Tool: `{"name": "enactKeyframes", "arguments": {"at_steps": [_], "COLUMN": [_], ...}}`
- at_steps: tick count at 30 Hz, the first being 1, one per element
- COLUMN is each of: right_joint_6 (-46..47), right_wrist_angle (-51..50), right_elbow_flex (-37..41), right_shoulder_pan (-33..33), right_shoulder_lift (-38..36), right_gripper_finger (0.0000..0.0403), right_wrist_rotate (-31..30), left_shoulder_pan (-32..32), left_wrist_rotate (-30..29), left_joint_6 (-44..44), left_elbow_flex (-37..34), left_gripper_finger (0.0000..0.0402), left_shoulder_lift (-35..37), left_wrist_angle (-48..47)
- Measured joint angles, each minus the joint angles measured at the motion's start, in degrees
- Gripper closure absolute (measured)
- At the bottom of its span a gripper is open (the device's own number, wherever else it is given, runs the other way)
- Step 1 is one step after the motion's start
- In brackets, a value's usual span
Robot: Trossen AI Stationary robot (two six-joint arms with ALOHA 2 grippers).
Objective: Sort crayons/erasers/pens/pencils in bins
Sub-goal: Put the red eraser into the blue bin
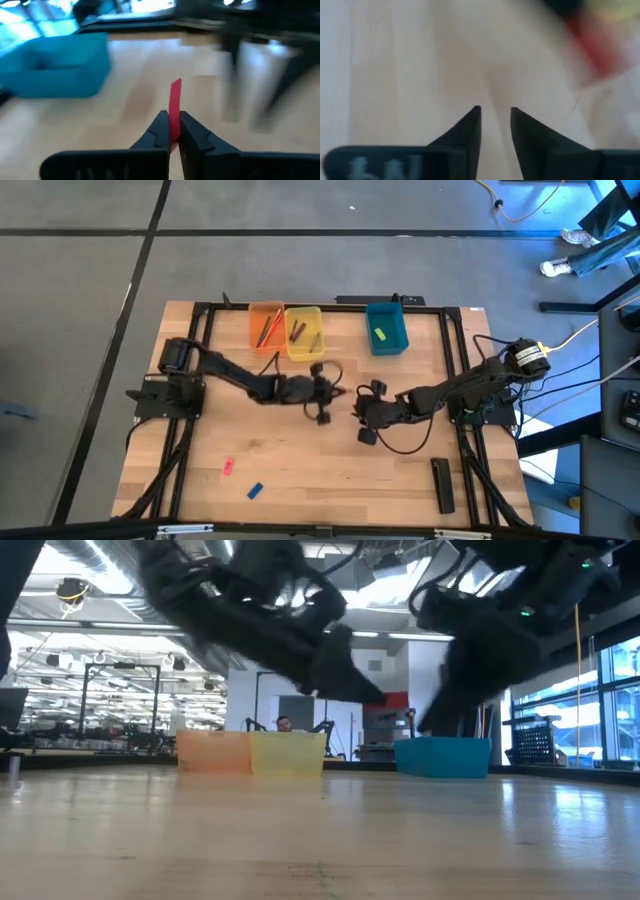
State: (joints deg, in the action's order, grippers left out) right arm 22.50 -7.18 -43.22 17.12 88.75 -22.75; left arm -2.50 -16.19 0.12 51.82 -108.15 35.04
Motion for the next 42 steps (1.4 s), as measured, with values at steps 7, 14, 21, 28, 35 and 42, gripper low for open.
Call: {"name": "enactKeyframes", "arguments": {"at_steps": [7,14,21,28,35,42], "right_joint_6": [2.9,0.6,0.1,11.2,29.1,35.3], "right_wrist_angle": [-3.2,-1.4,-3.0,-14.0,-27.4,-29.9], "right_elbow_flex": [0.0,0.0,0.0,0.0,0.0,0.0], "right_shoulder_pan": [4.8,10.4,11.8,15.2,19.4,22.0], "right_shoulder_lift": [-2.3,-2.2,-2.2,-2.5,-7.4,-14.5], "right_gripper_finger": [0.0251,0.0249,0.0249,0.0249,0.0249,0.0249], "right_wrist_rotate": [3.6,2.1,-1.2,-13.0,-27.6,-42.6], "left_shoulder_pan": [7.4,14.7,18.9,20.6,22.9,25.7], "left_wrist_rotate": [0.5,9.1,17.9,16.5,16.0,20.6], "left_joint_6": [0.5,0.4,-2.6,-2.9,-4.3,-11.4], "left_elbow_flex": [15.4,25.3,39.0,57.3,67.8,74.5], "left_gripper_finger": [0.0398,0.0398,0.0399,0.0398,0.0397,0.0396], "left_shoulder_lift": [-1.3,-1.6,-9.9,-21.3,-30.1,-38.8], "left_wrist_angle": [-26.3,-26.7,-31.9,-45.1,-45.6,-45.8]}}
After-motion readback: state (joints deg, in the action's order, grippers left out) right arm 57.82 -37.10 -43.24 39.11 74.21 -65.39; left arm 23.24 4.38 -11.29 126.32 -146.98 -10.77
